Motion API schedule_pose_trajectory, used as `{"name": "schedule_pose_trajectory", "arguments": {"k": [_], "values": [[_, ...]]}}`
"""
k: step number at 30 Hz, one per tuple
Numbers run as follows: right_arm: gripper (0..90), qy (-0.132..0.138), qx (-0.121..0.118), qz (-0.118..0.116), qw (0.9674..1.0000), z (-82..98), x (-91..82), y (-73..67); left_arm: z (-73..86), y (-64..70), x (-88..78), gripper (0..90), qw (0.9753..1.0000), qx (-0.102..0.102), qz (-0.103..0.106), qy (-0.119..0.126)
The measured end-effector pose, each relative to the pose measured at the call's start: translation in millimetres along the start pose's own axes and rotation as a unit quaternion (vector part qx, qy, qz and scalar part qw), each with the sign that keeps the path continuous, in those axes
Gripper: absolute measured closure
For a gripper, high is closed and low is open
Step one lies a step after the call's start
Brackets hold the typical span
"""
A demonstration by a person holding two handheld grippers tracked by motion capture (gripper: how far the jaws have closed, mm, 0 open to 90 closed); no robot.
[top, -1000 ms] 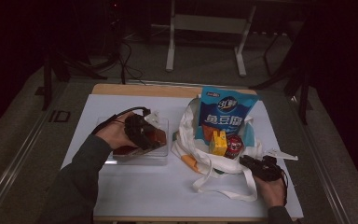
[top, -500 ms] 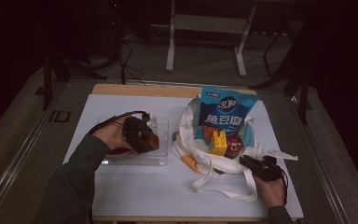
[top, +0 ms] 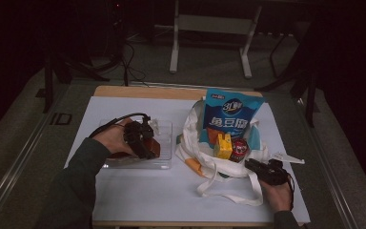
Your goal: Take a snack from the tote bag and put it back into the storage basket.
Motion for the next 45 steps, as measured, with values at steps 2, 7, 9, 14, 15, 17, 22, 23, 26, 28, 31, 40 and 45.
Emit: {"name": "schedule_pose_trajectory", "arguments": {"k": [2, 7, 9, 14, 15, 17, 22, 23, 26, 28, 31, 40, 45], "values": [[69.9, 0.000, 0.000, 0.000, 1.0000, 0.0, 0.0, 0.1, -0.7, -1.1, 1.0, 36.7, 1.0000, -0.006, 0.003, 0.008], [69.9, 0.000, 0.001, -0.001, 1.0000, 0.0, 0.0, 0.1, -6.1, 0.7, 2.6, 36.1, 0.9997, -0.010, 0.010, 0.019], [69.9, 0.000, 0.002, -0.001, 1.0000, 0.0, 0.0, 0.0, -8.5, 1.2, 4.0, 35.6, 0.9996, -0.013, 0.012, 0.023], [69.3, 0.000, 0.002, -0.002, 1.0000, 0.1, 0.0, -0.2, -14.3, 2.7, 7.7, 33.8, 0.9985, -0.028, 0.025, 0.040], [69.3, 0.000, 0.002, -0.002, 1.0000, 0.1, 0.0, -0.2, -15.0, 2.3, 8.7, 33.7, 0.9984, -0.029, 0.027, 0.041], [69.3, -0.001, 0.003, -0.002, 1.0000, 0.2, -0.1, -0.3, -16.9, 2.2, 11.1, 33.4, 0.9979, -0.034, 0.030, 0.045], [69.3, -0.001, 0.003, -0.002, 1.0000, 0.2, 0.0, -0.2, -22.7, 2.6, 15.3, 33.3, 0.9972, -0.040, 0.034, 0.053], [69.3, -0.001, 0.003, -0.002, 1.0000, 0.2, -0.1, -0.3, -24.2, 3.1, 15.9, 33.3, 0.9969, -0.042, 0.035, 0.056], [69.1, -0.001, 0.003, -0.002, 1.0000, 0.3, -0.1, -0.4, -27.4, 3.5, 16.4, 33.2, 0.9965, -0.044, 0.037, 0.061], [69.1, -0.001, 0.003, -0.002, 1.0000, 0.3, -0.1, -0.3, -29.4, 3.8, 16.1, 32.7, 0.9959, -0.045, 0.040, 0.067], [69.1, -0.001, 0.003, -0.002, 1.0000, 0.3, -0.1, -0.3, -32.7, 5.0, 16.4, 30.4, 0.9948, -0.049, 0.046, 0.077], [69.1, -0.001, 0.003, -0.003, 1.0000, 0.3, 0.0, -0.3, -35.8, 6.4, 21.7, 26.2, 0.9949, -0.046, 0.046, 0.076], [69.1, -0.001, 0.003, -0.003, 1.0000, 0.3, 0.0, -0.3, -36.7, 5.3, 20.3, 25.0, 0.9942, -0.051, 0.048, 0.082]]}}
Point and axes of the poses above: each handheld gripper's, and its own axes: x roughly forward along the jaws, z roughly out of its underside, y roughly to its right, the point moved 10 cm from there along x, roughly forward along the jaws, and after that the axes turned 5 degrees about x, right-handed, at the moved point
